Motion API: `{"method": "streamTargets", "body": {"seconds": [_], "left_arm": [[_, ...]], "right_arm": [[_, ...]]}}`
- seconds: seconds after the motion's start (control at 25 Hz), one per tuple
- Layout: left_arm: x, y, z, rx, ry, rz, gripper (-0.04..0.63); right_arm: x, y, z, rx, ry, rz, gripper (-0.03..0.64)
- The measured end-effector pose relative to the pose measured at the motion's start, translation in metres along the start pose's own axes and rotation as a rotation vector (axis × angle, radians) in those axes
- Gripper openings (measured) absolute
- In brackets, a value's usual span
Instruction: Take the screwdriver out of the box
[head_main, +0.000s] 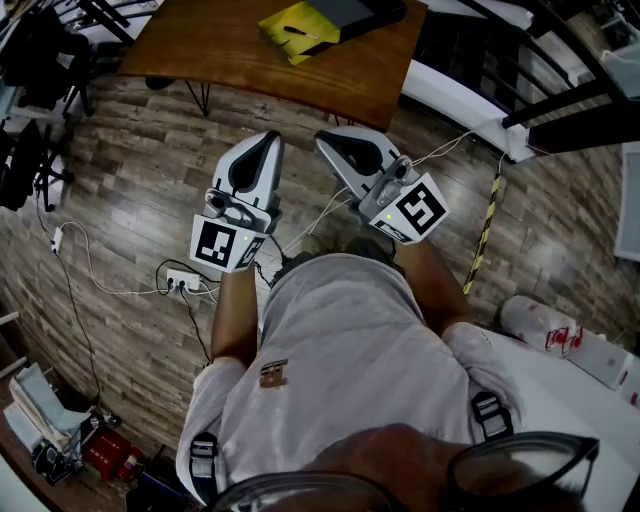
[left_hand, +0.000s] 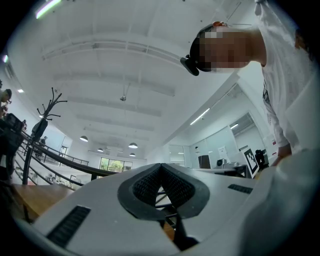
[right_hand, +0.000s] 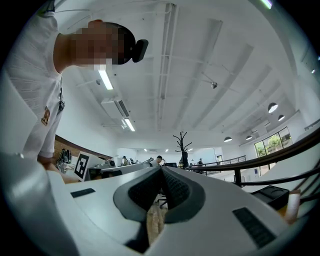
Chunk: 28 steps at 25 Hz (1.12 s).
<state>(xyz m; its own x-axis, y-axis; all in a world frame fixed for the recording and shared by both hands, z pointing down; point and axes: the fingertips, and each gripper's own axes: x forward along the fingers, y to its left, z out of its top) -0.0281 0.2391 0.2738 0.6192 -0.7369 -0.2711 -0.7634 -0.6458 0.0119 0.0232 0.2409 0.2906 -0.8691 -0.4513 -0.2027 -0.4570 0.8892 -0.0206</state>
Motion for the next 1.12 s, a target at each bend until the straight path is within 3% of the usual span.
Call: {"method": "streamTargets", "body": {"seconds": [0.6,1.12], "left_arm": [[-0.017,0.037,-0.001,-0.009,-0.013,-0.051,0.018],[-0.029,0.057,-0.001,-0.008,-0.008,-0.057,0.018]], "right_arm": [[0.031,0.004,-0.010,-0.031,0.005,-0.073,0.032],[0.047,0.009,-0.017,-0.040,0.023,-0.087,0.032]]}}
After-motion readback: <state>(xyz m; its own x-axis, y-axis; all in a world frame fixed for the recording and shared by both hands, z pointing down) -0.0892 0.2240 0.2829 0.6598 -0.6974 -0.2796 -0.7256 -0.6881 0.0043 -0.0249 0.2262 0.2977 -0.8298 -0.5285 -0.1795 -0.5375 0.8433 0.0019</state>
